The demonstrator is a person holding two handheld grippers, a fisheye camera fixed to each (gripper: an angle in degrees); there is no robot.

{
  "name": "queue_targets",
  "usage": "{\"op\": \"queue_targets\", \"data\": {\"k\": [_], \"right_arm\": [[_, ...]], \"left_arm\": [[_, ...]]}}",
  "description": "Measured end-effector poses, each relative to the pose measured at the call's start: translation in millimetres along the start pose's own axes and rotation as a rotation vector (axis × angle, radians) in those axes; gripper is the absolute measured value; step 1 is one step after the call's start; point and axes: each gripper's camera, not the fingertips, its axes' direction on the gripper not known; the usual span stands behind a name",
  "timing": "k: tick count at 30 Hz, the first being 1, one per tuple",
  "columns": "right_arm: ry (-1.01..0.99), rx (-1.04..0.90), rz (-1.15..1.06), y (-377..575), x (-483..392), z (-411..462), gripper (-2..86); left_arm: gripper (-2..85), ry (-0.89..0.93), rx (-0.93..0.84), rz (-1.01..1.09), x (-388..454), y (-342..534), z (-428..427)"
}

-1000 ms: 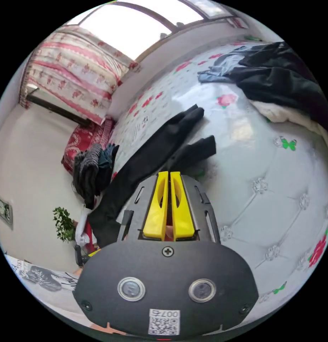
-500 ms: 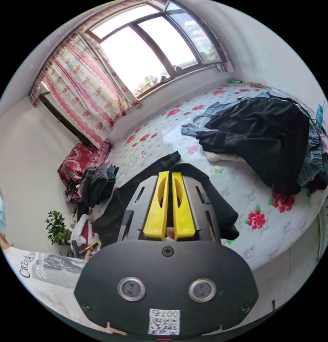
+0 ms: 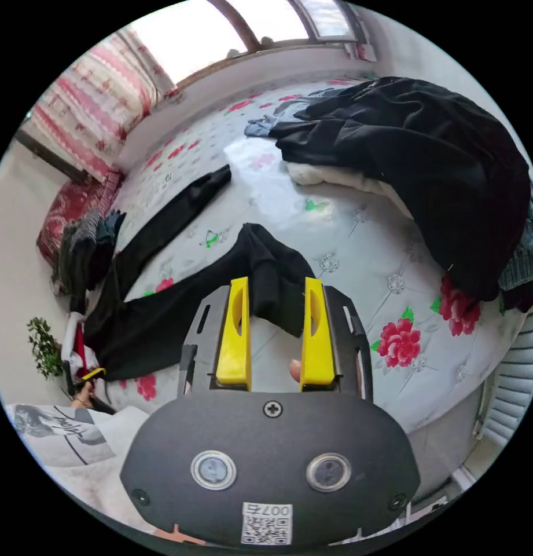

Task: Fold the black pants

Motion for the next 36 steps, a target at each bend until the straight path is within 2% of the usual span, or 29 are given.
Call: {"op": "queue_targets", "data": {"k": [1, 3, 7, 9, 11, 13, 16, 21, 25, 29, 33, 36], "right_arm": [[0.065, 0.006, -0.033, 3, -10, 5, 11.3], [0.069, 0.008, -0.093, 2, -25, 11, 11.9], [0.075, -0.16, -0.264, -17, -63, 39, 10.7], [0.153, -0.226, -0.312, -25, -77, 48, 8.0], [0.283, -0.192, -0.396, -44, -88, 34, 5.1], [0.318, -0.1, -0.346, -76, -79, 0, 4.4], [0.191, 0.045, -0.229, -131, -52, -63, 4.5], [0.175, 0.083, -0.099, -159, -33, -90, 3.8], [0.045, 0.0, -0.246, -128, -72, -44, 3.2], [0.105, -0.136, -0.482, -102, -143, 31, 2.4], [0.177, -0.319, -0.587, -95, -183, 92, 1.8], [0.255, -0.28, -0.56, -80, -184, 95, 0.7]], "left_arm": [[-1.0, -0.025, -0.013, 0.006, 4, -1, 3], [-1.0, -0.054, -0.028, 0.021, 12, -4, 6], [-1.0, -0.087, -0.054, 0.037, 25, -8, 13], [-1.0, -0.099, -0.057, 0.038, 27, -10, 17], [-1.0, -0.125, -0.061, 0.028, 26, -12, 20], [-1.0, -0.17, -0.066, -0.011, 18, -15, 25], [-1.0, -0.121, -0.068, -0.088, 5, -18, 30], [-1.0, -0.115, 0.025, -0.241, 1, -6, 11], [-1.0, -0.108, 0.122, -0.159, 26, 12, -2], [-1.0, -0.145, 0.049, -0.053, 44, 5, 21], [-1.0, -0.209, -0.028, 0.046, 55, -9, 41], [-1.0, -0.265, -0.091, 0.168, 67, -8, 47]]}}
